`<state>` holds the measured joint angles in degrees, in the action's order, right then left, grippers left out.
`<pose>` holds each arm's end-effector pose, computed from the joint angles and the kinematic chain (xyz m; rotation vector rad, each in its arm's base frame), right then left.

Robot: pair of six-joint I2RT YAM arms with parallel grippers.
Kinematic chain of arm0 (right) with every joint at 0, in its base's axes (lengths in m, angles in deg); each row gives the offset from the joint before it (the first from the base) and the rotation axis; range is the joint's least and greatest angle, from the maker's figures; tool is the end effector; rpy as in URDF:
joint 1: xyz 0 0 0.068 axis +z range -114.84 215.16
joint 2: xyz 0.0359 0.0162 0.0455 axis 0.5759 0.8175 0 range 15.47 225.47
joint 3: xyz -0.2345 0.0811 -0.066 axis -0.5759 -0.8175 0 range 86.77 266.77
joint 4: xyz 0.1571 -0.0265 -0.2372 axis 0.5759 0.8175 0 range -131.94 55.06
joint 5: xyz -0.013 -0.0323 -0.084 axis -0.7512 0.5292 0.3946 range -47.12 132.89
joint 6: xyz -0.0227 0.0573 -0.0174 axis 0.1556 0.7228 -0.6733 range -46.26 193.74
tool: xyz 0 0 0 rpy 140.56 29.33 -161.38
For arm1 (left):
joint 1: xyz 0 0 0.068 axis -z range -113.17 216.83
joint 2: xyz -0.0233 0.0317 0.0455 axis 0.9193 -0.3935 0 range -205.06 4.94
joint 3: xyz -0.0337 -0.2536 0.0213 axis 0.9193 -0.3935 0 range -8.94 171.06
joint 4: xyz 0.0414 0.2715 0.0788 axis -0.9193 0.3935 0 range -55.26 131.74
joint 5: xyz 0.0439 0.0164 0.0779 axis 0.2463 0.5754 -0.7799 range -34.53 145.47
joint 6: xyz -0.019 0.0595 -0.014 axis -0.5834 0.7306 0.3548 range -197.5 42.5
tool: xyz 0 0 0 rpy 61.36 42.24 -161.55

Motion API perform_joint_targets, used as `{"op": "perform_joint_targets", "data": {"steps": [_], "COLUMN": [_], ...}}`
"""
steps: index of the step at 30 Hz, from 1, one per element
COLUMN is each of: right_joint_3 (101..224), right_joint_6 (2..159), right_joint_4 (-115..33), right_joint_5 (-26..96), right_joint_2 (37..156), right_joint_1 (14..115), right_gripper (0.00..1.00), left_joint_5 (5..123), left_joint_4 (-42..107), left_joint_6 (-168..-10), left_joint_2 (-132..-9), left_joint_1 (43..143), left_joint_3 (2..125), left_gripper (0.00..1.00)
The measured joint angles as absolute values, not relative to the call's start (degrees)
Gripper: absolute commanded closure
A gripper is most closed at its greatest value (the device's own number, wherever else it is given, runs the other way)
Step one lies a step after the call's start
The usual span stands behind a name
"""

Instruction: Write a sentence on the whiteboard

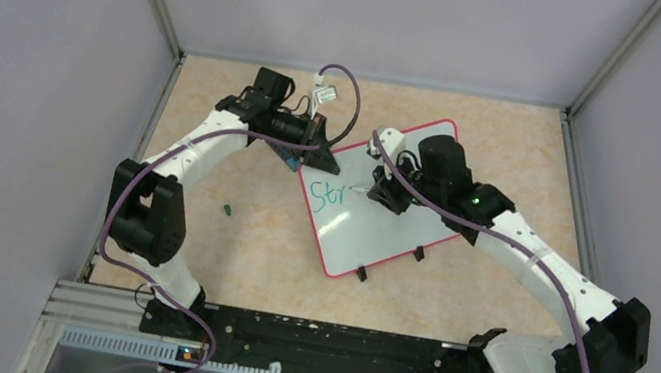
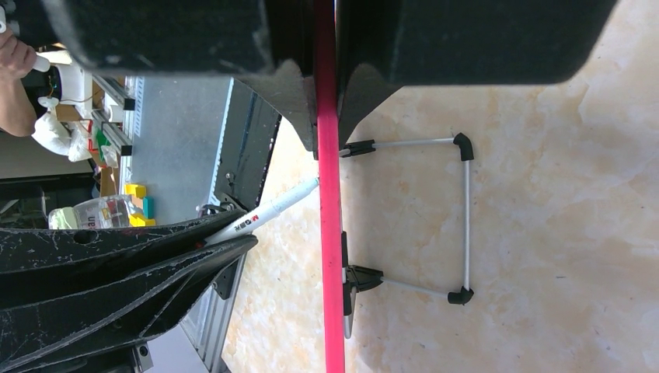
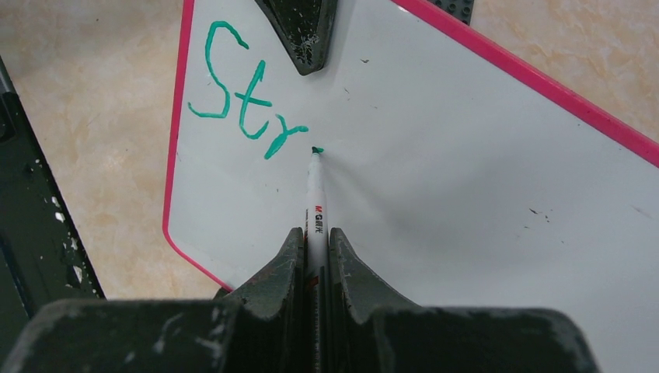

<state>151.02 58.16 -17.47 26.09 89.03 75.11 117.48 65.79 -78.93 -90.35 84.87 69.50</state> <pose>0.2421 0.2216 0.2986 -1.1668 1.8478 0.5600 0.3521 -0.1608 0.2666 0.8250 2.1127 -1.4527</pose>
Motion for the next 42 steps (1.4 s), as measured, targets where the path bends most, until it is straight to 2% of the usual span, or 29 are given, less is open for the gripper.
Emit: {"op": "perform_joint_targets", "data": {"steps": [42], "right_joint_3": [150.73], "right_joint_6": [56.42], "right_joint_4": [-15.40], "right_joint_5": [26.55], "right_joint_2": [88.29], "right_joint_1": [73.97], "right_gripper": [1.00], "left_joint_5": [117.59], "left_joint_4": [65.62], "left_joint_6": [-79.08], "left_joint_2": [-90.35], "left_joint_1": [84.87], "left_joint_3": [69.45], "left_gripper": [1.00]}}
